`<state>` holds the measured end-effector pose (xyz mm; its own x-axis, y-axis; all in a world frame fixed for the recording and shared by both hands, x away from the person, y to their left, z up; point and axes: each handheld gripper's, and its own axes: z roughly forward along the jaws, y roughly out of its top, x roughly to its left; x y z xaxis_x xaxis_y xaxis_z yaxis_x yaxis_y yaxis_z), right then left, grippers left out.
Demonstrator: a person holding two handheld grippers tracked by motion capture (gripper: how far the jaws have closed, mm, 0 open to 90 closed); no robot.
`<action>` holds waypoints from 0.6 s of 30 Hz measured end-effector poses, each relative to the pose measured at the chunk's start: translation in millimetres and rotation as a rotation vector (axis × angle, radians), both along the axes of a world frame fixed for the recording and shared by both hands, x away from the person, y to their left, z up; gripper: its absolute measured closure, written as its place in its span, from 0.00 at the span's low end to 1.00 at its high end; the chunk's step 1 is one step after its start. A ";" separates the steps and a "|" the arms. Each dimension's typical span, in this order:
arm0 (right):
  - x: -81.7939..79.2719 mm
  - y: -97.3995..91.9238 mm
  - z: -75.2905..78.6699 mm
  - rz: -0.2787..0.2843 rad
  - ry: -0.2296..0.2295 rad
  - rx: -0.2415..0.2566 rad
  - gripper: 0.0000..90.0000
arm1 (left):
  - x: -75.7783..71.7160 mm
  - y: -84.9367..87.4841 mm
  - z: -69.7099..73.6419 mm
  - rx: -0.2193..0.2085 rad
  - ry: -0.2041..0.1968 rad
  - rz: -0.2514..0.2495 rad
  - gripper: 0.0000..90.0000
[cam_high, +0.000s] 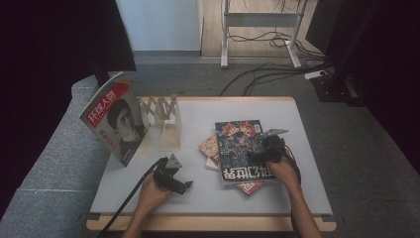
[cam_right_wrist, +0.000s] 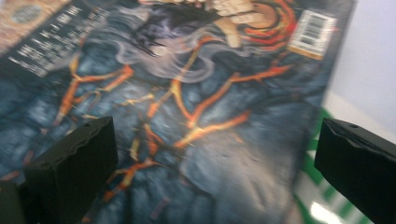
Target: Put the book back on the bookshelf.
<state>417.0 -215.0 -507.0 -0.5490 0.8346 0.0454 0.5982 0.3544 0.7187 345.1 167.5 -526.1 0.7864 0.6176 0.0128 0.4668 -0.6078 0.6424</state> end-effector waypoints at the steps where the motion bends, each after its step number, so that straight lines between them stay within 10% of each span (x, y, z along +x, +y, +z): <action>1: -0.4 0.6 -0.1 -0.004 -0.006 -0.002 0.00 | 0.7 -3.2 1.3 0.010 0.002 -0.010 0.00; 18: -7.4 -1.5 -2.9 -0.006 -0.028 0.017 0.00 | 50.5 -60.2 41.4 -0.069 0.008 -0.106 0.00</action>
